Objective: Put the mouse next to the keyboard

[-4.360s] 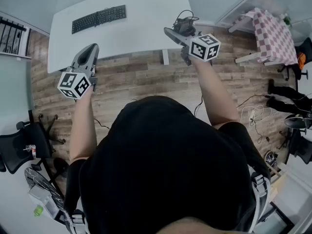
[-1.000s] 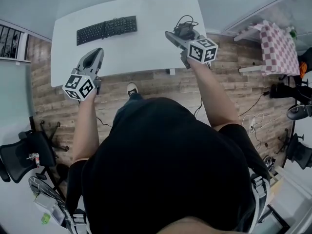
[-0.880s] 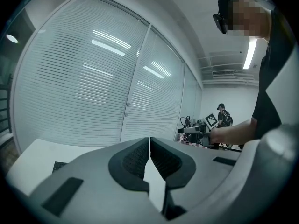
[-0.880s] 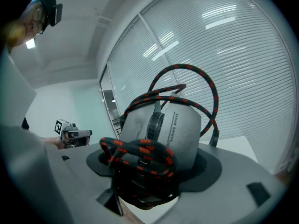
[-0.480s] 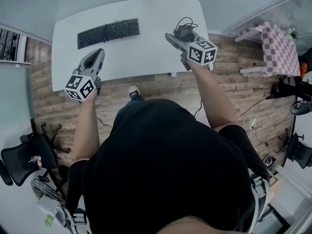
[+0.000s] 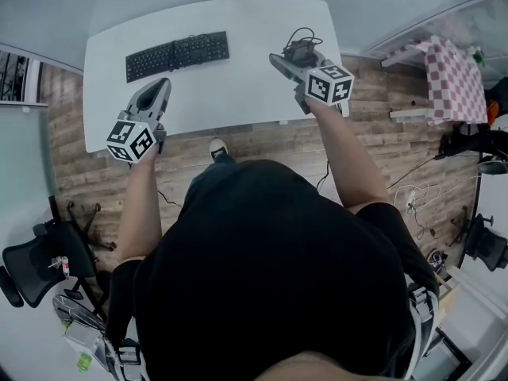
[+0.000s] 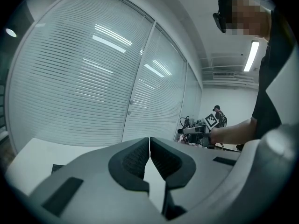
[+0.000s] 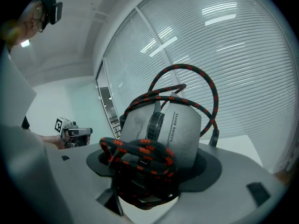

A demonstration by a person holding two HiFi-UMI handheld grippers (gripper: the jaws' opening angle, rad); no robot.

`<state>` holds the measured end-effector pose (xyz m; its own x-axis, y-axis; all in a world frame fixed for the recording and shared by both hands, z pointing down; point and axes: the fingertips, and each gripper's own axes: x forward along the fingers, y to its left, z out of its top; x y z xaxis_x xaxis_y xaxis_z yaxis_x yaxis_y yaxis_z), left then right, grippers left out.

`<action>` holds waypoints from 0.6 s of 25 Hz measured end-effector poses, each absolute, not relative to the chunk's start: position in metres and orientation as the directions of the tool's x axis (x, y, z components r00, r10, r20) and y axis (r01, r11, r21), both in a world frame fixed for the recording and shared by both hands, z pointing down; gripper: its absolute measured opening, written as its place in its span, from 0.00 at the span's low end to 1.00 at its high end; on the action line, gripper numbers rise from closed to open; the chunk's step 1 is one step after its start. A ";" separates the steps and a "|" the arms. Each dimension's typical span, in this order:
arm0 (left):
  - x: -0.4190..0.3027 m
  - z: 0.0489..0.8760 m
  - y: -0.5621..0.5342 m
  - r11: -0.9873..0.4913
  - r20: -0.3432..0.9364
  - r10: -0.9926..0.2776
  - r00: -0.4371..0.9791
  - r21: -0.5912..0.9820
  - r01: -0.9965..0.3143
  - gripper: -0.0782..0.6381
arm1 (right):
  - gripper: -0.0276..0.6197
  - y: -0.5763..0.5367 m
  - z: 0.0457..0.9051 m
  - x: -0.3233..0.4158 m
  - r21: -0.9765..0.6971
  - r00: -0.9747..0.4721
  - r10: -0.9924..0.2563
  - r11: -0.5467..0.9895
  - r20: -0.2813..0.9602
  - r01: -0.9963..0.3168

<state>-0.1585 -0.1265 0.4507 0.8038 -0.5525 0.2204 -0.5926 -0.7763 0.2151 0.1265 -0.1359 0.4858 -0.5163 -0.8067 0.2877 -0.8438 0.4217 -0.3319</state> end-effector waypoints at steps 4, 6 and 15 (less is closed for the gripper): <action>-0.165 0.453 -0.140 -0.774 0.218 -0.553 0.804 0.222 -0.592 0.15 | 0.61 -0.145 0.487 0.121 -0.327 -0.513 -0.805 0.419 0.298 -0.847; -0.168 0.455 -0.146 -0.776 0.218 -0.549 0.807 0.226 -0.589 0.15 | 0.61 -0.151 0.488 0.118 -0.326 -0.511 -0.805 0.417 0.302 -0.849; -0.187 0.456 -0.175 -0.782 0.214 -0.535 0.817 0.239 -0.575 0.15 | 0.61 -0.173 0.486 0.099 -0.318 -0.498 -0.807 0.404 0.318 -0.858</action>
